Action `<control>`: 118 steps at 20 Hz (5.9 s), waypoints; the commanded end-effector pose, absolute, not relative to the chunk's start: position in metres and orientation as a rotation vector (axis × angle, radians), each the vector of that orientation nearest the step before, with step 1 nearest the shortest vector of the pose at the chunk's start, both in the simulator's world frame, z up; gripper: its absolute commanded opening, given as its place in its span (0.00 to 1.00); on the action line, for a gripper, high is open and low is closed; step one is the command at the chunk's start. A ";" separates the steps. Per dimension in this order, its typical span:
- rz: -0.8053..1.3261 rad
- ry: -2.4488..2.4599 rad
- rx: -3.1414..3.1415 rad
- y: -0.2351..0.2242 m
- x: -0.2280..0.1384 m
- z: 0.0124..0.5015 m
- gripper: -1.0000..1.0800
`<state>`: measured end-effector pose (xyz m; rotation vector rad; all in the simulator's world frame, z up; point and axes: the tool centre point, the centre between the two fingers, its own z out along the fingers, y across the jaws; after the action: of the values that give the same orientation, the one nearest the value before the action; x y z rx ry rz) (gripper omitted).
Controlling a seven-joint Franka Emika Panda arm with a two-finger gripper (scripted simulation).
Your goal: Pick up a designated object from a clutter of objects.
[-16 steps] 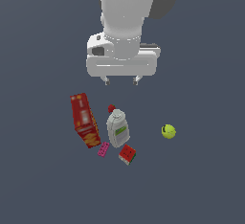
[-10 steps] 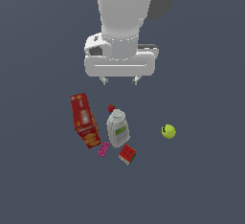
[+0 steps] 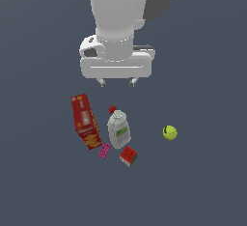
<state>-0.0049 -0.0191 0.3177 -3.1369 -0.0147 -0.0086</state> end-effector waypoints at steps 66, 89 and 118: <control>0.000 -1.022 -2.971 0.227 0.037 0.041 0.00; 0.000 -1.023 -2.971 0.202 0.033 0.141 0.00; 0.000 -1.023 -2.970 0.135 0.030 0.411 0.00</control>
<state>0.0301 0.1368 0.4045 -2.9699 -1.0221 0.0004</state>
